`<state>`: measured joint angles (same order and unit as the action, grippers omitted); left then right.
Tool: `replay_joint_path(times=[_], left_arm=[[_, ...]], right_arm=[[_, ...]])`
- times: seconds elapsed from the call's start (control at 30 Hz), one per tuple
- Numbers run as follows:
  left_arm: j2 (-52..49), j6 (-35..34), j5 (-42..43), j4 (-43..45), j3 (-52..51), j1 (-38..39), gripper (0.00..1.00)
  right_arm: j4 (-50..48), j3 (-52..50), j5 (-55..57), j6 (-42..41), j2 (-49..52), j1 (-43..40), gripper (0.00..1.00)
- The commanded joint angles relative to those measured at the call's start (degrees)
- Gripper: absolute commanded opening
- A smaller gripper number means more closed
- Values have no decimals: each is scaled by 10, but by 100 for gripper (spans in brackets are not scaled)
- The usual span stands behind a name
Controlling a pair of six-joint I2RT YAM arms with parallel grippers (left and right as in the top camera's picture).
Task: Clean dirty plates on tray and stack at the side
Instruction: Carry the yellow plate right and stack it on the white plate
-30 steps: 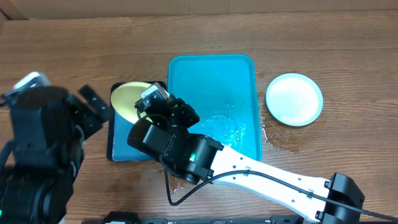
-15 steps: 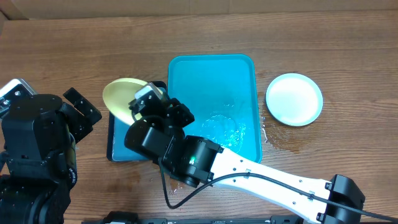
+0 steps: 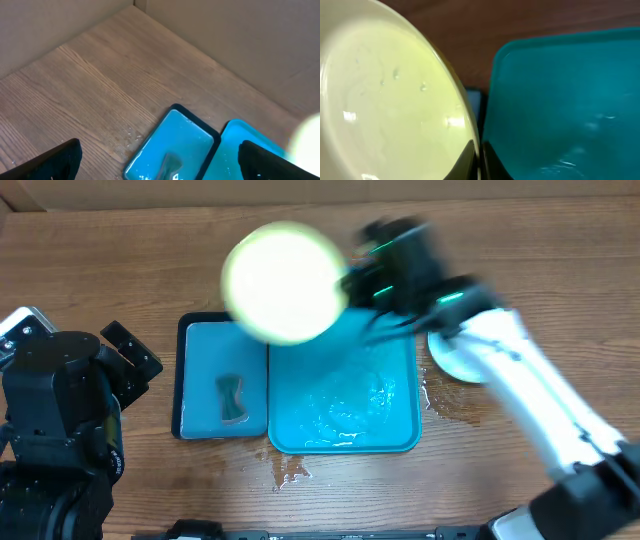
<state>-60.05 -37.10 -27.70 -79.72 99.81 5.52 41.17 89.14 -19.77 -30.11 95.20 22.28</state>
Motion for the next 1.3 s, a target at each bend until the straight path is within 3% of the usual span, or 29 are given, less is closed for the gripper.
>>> replay_joint_path(times=[0.0, 0.17, 0.33, 0.47, 0.67, 0.83, 1.1, 1.27], left_arm=[[1, 7, -12, 2, 9, -3, 100], [1, 7, -12, 2, 9, -3, 100], [1, 7, -12, 2, 9, -3, 100], [1, 7, -12, 2, 9, -3, 100], [1, 7, -12, 2, 9, -3, 100], [1, 7, -12, 2, 9, -3, 100], [1, 7, -12, 2, 9, -3, 100], [1, 7, -12, 2, 9, -3, 100]], right_arm=[[62, 6, -89, -28, -52, -179, 4], [188, 4, 57, -27, -12, -368, 4], [253, -32, 92, -27, 54, -438, 4], [228, -99, 4, 12, 83, -427, 4], [206, -110, 122, -6, 83, -403, 4], [203, -108, 84, 53, 81, -389, 34], [220, -104, 11, 122, -41, -345, 43], [216, -93, -74, 222, -179, -276, 51]])
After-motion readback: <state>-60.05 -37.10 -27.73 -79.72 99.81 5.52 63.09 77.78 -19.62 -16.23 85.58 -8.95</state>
